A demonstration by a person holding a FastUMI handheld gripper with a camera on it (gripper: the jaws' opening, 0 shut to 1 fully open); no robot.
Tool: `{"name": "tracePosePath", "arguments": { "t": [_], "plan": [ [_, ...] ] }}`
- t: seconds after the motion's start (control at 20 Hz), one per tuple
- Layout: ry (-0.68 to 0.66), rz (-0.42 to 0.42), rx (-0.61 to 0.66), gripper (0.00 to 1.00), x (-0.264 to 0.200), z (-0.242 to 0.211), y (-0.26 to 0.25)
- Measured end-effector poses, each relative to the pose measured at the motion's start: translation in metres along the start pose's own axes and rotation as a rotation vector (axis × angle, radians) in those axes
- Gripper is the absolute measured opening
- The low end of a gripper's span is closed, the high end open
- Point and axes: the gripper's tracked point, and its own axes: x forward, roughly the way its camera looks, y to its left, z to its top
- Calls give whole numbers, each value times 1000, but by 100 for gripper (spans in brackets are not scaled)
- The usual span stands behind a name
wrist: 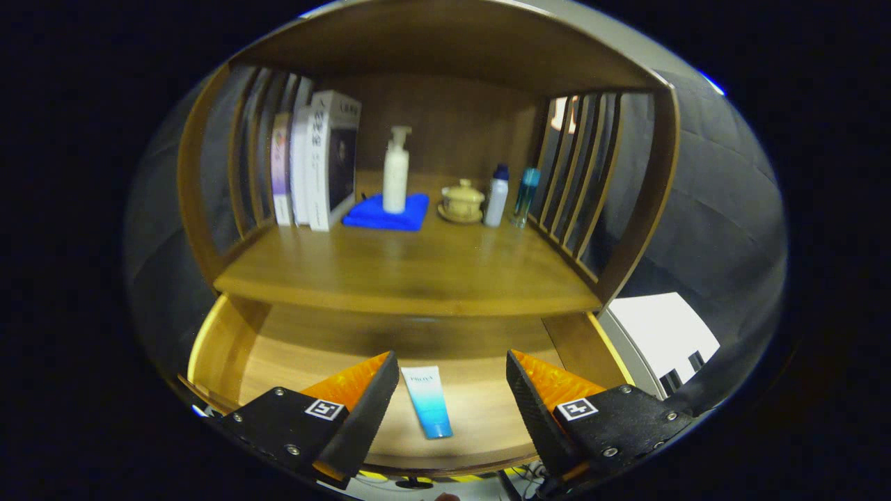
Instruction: Pull open the drawer, take out the items inside it, and place them on the countertop above the cabinet.
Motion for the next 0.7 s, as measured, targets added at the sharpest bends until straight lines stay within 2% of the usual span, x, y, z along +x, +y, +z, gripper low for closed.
{"name": "tracePosePath", "arguments": {
  "t": [0.25,0.35,0.5,0.7],
  "plan": [
    [198,26,4,95,28,-33,12],
    [236,47,-13,95,35,-39,19],
    [293,30,-36,95,38,-51,13],
    [375,47,-16,96,42,-70,13]
  ]
}}
